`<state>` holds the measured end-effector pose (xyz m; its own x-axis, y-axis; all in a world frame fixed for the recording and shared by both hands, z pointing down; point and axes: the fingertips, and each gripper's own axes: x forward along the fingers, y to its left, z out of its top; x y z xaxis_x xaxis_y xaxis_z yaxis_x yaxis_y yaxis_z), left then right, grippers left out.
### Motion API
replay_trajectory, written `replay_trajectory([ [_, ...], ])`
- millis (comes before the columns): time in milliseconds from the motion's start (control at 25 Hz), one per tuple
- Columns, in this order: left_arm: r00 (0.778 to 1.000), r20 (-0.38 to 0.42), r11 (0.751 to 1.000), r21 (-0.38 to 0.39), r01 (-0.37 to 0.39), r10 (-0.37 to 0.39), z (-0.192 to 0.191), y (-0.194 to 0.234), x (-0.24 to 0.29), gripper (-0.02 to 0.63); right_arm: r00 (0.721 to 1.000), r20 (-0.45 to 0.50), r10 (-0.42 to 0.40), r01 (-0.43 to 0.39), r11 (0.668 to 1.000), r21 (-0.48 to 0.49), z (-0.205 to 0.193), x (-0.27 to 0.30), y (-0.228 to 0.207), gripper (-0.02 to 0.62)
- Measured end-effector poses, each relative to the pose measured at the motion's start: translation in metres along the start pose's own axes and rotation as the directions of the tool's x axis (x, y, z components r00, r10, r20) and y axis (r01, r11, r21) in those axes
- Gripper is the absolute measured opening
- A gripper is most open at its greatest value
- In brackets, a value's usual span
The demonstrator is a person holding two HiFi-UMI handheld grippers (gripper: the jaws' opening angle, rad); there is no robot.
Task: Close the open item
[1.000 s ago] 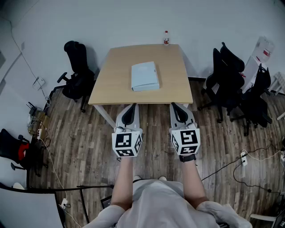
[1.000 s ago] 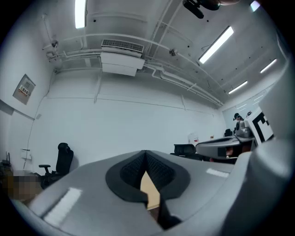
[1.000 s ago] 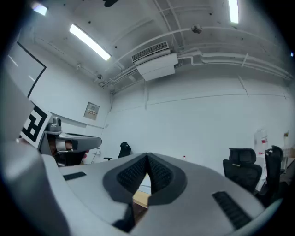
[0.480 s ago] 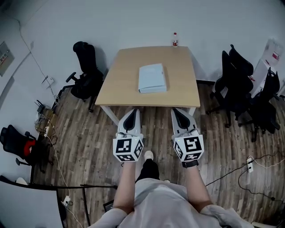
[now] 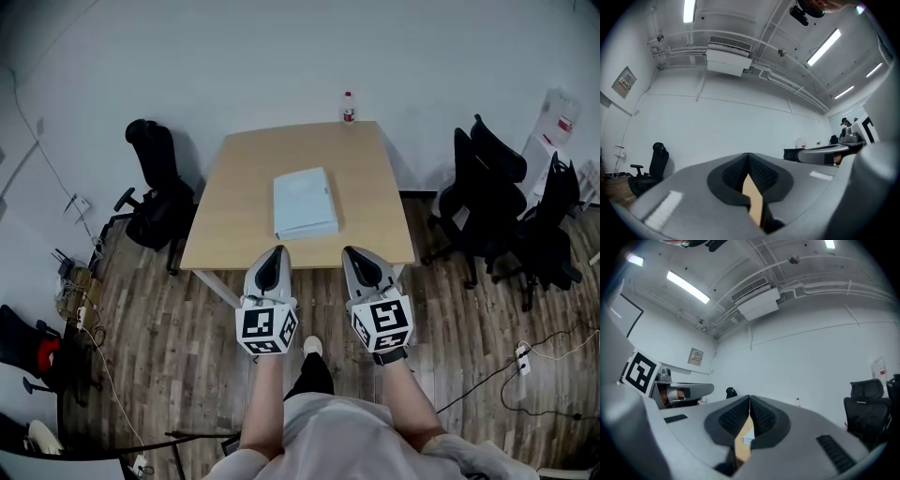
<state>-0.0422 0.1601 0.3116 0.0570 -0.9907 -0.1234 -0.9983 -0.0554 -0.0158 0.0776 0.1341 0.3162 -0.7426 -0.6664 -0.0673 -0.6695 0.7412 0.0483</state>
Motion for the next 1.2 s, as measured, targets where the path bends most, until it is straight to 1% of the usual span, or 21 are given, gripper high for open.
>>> replay_trajectory([
  [200,1.0,-0.012,1.0,-0.006,0.01,-0.01,-0.002,0.051,0.07,0.006,1.0,-0.011,-0.015,0.014,1.0,-0.016,0.003,0.083,-0.021,0.014],
  [440,1.0,-0.007,0.999,-0.025,0.025,-0.025,-0.011,0.104,0.145,0.006,0.999,-0.034,-0.002,0.0,0.999,-0.042,-0.005,0.173,-0.037,0.014],
  [560,0.999,-0.016,0.999,-0.025,0.041,-0.041,-0.02,0.124,0.173,0.006,0.998,-0.054,0.006,-0.008,0.999,-0.036,-0.015,0.209,-0.04,0.014],
  [680,0.999,-0.01,0.999,-0.036,0.04,-0.04,-0.025,0.15,0.196,0.006,0.997,-0.072,0.02,-0.022,0.999,-0.026,-0.024,0.244,-0.04,0.014],
  [800,0.999,-0.016,0.998,-0.046,0.04,-0.04,-0.032,0.171,0.215,0.006,0.996,-0.082,0.029,-0.032,0.999,-0.036,-0.03,0.272,-0.039,0.014],
  [1000,0.997,-0.027,0.996,-0.066,0.064,-0.066,-0.047,0.189,0.24,0.006,0.995,-0.096,0.016,-0.021,0.998,-0.055,-0.04,0.306,-0.043,0.014],
  [1120,0.996,-0.044,0.994,-0.086,0.074,-0.078,-0.061,0.192,0.252,0.006,0.993,-0.119,0.002,-0.009,0.998,-0.058,-0.051,0.313,-0.053,0.014],
  [1200,0.993,-0.066,0.991,-0.095,0.096,-0.102,-0.075,0.187,0.262,0.006,0.991,-0.135,-0.017,0.01,0.999,-0.048,-0.062,0.31,-0.064,0.014],
])
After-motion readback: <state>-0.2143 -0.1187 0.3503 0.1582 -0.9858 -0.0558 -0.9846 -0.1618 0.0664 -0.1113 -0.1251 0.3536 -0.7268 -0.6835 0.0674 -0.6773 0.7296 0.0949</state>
